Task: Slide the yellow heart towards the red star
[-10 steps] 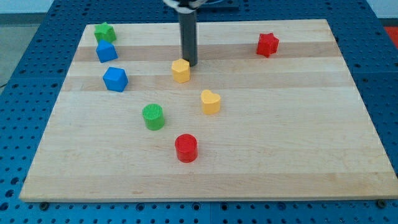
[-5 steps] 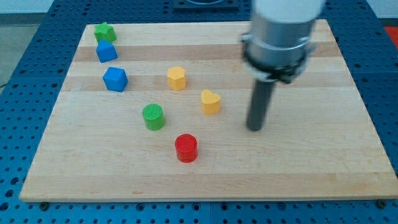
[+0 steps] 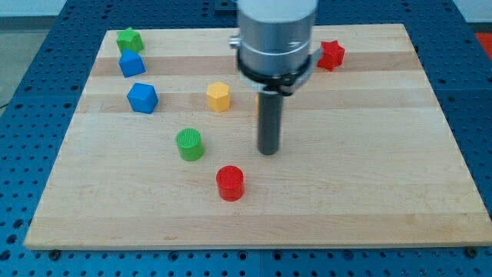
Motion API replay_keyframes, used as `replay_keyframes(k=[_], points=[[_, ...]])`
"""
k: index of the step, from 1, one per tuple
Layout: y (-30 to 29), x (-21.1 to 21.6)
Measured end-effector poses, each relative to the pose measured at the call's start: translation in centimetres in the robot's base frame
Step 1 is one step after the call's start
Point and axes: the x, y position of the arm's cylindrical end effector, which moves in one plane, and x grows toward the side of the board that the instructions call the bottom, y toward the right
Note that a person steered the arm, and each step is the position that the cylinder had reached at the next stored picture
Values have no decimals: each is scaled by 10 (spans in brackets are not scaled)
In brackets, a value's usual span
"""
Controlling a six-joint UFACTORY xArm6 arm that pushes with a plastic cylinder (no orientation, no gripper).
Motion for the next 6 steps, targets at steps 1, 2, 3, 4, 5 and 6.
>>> replay_keyframes(k=[1,2,3,4,5,6], points=[[-15,-54],[11,-69],[47,-68],[47,-69],[61,-94],[8,-141]])
